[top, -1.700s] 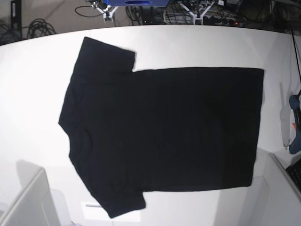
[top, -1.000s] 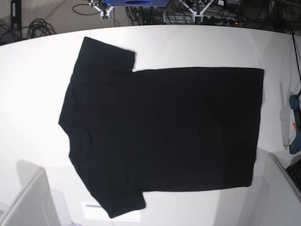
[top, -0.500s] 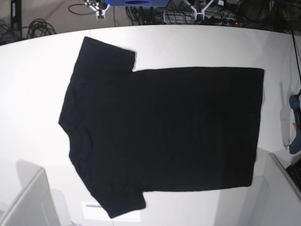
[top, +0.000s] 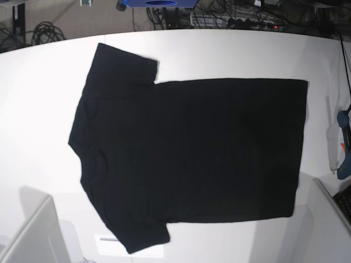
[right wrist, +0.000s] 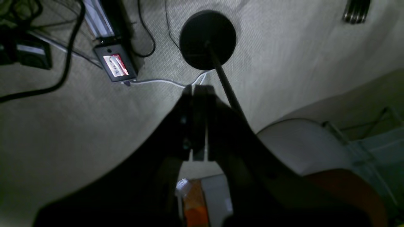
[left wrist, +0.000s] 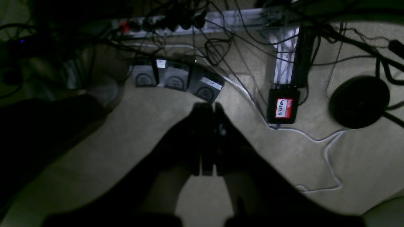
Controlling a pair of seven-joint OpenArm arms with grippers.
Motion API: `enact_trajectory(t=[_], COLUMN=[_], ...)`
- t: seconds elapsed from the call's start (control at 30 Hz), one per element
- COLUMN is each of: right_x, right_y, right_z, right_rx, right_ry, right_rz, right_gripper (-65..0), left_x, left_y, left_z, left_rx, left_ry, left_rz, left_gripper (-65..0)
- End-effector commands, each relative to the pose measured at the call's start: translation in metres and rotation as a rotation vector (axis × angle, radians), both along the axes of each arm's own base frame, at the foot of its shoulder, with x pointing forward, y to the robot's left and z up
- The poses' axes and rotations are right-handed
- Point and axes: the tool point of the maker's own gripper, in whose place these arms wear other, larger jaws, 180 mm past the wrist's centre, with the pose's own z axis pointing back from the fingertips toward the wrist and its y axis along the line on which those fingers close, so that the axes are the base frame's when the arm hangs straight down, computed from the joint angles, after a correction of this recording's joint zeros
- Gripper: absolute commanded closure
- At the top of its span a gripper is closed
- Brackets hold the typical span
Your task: Fold the T-shirt properly
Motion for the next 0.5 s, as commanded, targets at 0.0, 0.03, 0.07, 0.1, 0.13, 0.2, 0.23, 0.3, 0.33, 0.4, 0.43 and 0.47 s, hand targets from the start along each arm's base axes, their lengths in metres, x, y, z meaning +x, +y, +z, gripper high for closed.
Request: enact_trajectory(t=[0.0,0.03,0.07,0.1,0.13,0.2,0.23,0.3,0.33,0.4,0.43,0.47], right_x=[-0.006,-0.003,0.001,0.006,0.015,0.032,0.043,0.065,0.075,0.104,0.116,0.130], right_y=[-0.009,-0.011,-0.015,-0.018,-0.022,-0.030,-0.035,-0.046,-0.050,-0.053,-0.053,-0.052], right_z=[0.013,0.021,0.030,0.040,0.050,0.072,0.082,0.101,0.110,0.130,0.139,0.149], right_rx=[-0.029,-0.040,-0.057,-0.073,-0.089,-0.125,-0.142,-0.172,-0.185,-0.203,-0.209,-0.212], right_ry=[0.001,-0.013,-0.032,-0.055,-0.085,-0.148,-0.178,-0.230,-0.254,-0.326,-0.358,-0.397], right_rz=[-0.020,-0.037,-0.060,-0.081,-0.094,-0.113,-0.116,-0.118,-0.118,-0.105,-0.100,-0.090], right_gripper=[0.0,0.0,0.0,0.0,0.0,0.0,0.0,0.0,0.0,0.0,0.0,0.0], left_x=[-0.007,-0.008,-0.007,-0.005,-0.003,0.009,0.014,0.029,0.037,0.054,0.061,0.069], left_y=[0.003,0.001,0.004,0.012,0.021,0.040,0.045,0.051,0.050,0.046,0.042,0.038], left_z=[0.010,0.015,0.022,0.032,0.041,0.064,0.075,0.099,0.110,0.131,0.139,0.148], left_rx=[0.008,0.003,0.011,0.030,0.052,0.095,0.111,0.130,0.132,0.128,0.124,0.117], left_ry=[-0.007,-0.014,-0.029,-0.049,-0.068,-0.126,-0.151,-0.212,-0.242,-0.299,-0.324,-0.352], left_rz=[-0.010,-0.013,-0.008,0.009,0.023,0.039,0.041,0.030,0.020,-0.001,-0.011,-0.021], left_gripper=[0.0,0.0,0.0,0.0,0.0,0.0,0.0,0.0,0.0,0.0,0.0,0.0])
